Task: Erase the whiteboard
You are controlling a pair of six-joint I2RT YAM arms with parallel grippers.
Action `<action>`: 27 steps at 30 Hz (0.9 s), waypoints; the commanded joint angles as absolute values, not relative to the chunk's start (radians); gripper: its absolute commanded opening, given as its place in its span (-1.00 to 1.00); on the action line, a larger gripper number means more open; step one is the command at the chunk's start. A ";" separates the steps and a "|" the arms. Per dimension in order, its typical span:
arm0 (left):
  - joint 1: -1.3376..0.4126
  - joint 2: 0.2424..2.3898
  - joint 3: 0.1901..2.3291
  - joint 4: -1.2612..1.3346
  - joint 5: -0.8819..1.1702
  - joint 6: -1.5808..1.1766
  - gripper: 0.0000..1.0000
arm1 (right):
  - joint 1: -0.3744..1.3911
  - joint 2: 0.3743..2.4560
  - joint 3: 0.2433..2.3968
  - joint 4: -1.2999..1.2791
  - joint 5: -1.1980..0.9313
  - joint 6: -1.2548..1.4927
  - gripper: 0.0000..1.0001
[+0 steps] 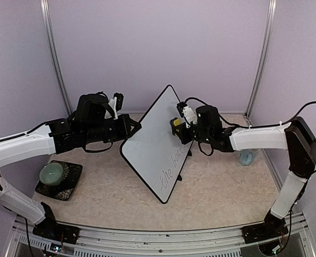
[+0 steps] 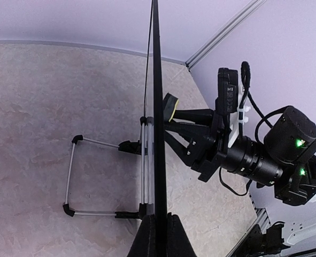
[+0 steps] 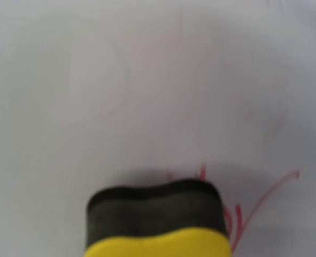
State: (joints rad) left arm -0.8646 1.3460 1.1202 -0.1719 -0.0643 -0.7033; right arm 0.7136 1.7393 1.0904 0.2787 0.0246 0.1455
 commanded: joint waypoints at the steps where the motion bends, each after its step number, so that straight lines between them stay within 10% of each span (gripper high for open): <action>1: -0.891 1.327 1.106 -0.156 0.058 -0.678 -1.00 | 0.747 1.768 1.228 0.214 -0.023 0.128 -1.00; 27: -0.882 1.306 1.080 -0.149 0.062 -0.678 -1.00 | 0.714 1.801 1.066 0.258 0.074 0.181 -1.00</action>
State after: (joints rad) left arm -0.8635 1.3331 1.0981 -0.1570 -0.0650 -0.7067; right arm 0.7059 1.7748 1.1049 0.2687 0.1139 0.1581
